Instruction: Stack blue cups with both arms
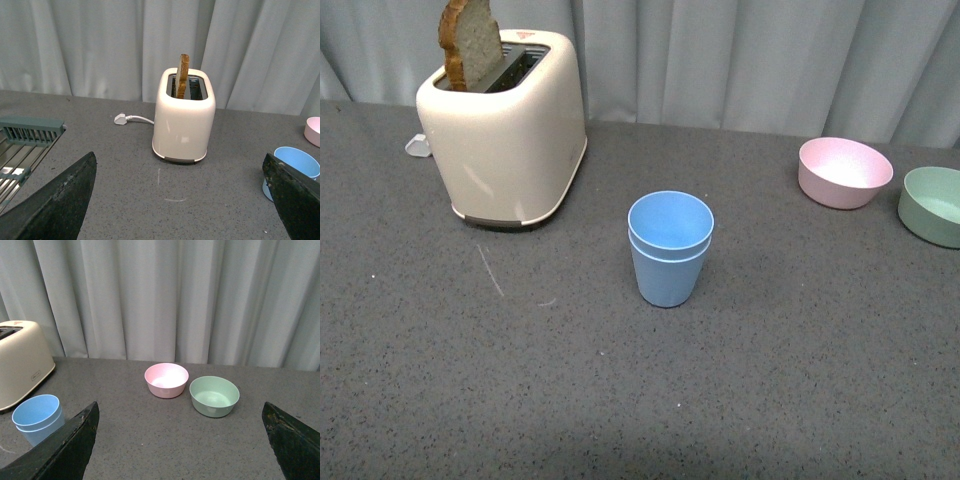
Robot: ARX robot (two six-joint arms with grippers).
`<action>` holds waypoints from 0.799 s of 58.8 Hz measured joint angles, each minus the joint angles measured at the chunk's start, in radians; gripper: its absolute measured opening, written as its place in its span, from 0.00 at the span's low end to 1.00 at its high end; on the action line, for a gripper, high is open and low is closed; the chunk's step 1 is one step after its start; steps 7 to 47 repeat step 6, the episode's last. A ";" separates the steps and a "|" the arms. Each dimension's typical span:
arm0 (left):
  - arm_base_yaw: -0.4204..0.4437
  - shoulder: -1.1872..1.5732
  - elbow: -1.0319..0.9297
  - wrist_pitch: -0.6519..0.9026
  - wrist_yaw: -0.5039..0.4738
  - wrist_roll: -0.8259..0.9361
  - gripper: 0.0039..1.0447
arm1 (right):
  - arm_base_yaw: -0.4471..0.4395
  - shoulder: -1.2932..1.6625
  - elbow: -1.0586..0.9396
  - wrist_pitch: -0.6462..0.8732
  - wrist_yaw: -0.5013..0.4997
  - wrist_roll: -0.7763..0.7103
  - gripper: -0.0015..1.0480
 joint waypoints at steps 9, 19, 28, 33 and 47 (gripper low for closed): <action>0.000 0.000 0.000 0.000 0.000 0.000 0.94 | 0.000 0.000 0.000 0.000 0.000 0.000 0.91; 0.000 0.000 0.000 0.000 0.000 0.000 0.94 | 0.000 0.000 0.000 0.000 0.000 0.000 0.91; 0.000 0.000 0.000 0.000 0.000 0.000 0.94 | 0.000 0.000 0.000 0.000 0.000 0.000 0.91; 0.000 0.000 0.000 0.000 0.000 0.000 0.94 | 0.000 0.000 0.000 0.000 0.000 0.000 0.91; 0.000 0.000 0.000 0.000 0.000 0.000 0.94 | 0.000 0.000 0.000 0.000 0.000 0.000 0.91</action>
